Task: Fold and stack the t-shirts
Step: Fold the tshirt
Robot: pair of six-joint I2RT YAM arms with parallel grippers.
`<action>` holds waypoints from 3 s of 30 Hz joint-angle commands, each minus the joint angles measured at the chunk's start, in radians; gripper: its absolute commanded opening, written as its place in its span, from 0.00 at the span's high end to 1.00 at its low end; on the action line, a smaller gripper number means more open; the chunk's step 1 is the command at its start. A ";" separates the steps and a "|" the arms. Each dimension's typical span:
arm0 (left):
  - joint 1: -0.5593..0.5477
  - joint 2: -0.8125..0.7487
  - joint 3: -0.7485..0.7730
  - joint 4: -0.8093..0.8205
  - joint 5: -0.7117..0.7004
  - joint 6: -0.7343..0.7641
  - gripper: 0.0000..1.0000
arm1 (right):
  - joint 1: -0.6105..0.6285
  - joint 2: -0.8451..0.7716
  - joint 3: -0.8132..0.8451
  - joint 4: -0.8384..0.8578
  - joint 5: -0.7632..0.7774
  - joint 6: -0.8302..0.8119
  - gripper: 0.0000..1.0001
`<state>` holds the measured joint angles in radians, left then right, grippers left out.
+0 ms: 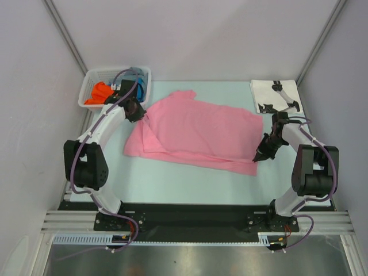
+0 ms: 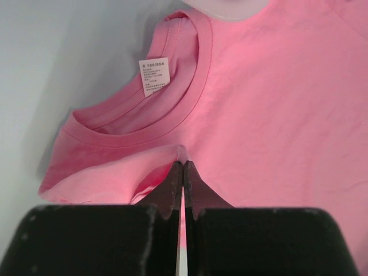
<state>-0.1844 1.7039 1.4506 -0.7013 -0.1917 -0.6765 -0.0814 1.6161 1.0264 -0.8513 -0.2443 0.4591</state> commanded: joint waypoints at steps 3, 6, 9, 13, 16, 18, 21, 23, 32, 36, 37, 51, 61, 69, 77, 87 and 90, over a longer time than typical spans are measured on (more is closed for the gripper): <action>-0.010 0.048 0.086 0.016 0.038 0.035 1.00 | -0.011 0.014 0.044 0.009 0.004 -0.013 1.00; -0.010 0.077 0.111 0.029 0.069 0.046 1.00 | -0.012 0.016 0.046 0.012 0.000 -0.013 1.00; -0.013 0.102 0.136 0.040 0.092 0.048 1.00 | -0.012 0.022 0.047 0.011 -0.001 -0.013 1.00; -0.016 0.149 0.180 0.046 0.130 0.049 1.00 | -0.012 0.030 0.052 0.014 -0.004 -0.008 1.00; -0.017 0.193 0.209 0.037 0.181 0.055 1.00 | -0.012 0.034 0.054 0.015 -0.010 -0.007 1.00; -0.015 0.212 0.215 0.055 0.224 0.063 1.00 | -0.012 0.038 0.055 0.014 -0.010 -0.005 1.00; -0.015 0.238 0.217 0.088 0.294 0.075 1.00 | -0.012 0.042 0.055 0.015 -0.010 -0.004 1.00; -0.015 0.250 0.217 0.100 0.316 0.083 1.00 | -0.012 0.042 0.055 0.017 -0.012 -0.002 1.00; -0.004 0.306 0.260 0.079 0.322 0.091 1.00 | -0.012 0.065 0.058 0.032 -0.033 0.013 1.00; 0.002 0.324 0.295 0.063 0.316 0.089 1.00 | -0.012 0.073 0.067 0.037 -0.041 0.018 1.00; 0.006 0.324 0.300 0.060 0.311 0.089 1.00 | -0.012 0.076 0.069 0.037 -0.041 0.018 1.00; 0.031 0.226 0.287 0.045 0.150 0.086 1.00 | -0.014 0.076 0.087 0.034 -0.015 0.032 1.00; 0.062 0.080 0.200 0.056 0.046 0.091 1.00 | -0.040 0.050 0.072 0.034 -0.030 0.024 1.00; 0.069 0.065 0.232 0.060 0.017 0.107 1.00 | -0.041 0.080 0.090 0.040 -0.044 0.027 1.00; 0.069 0.095 0.235 0.049 0.015 0.107 1.00 | -0.049 0.007 0.064 0.057 -0.064 0.041 1.00; 0.068 0.198 0.283 0.037 0.083 0.117 1.00 | -0.055 0.070 0.070 0.110 -0.101 0.075 1.00; 0.068 0.224 0.295 0.031 0.095 0.123 1.00 | -0.061 0.094 0.084 0.110 -0.105 0.078 1.00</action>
<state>-0.1219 1.9144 1.6901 -0.6662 -0.1223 -0.5827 -0.1314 1.6909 1.0790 -0.7616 -0.3309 0.5201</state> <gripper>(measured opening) 0.008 0.012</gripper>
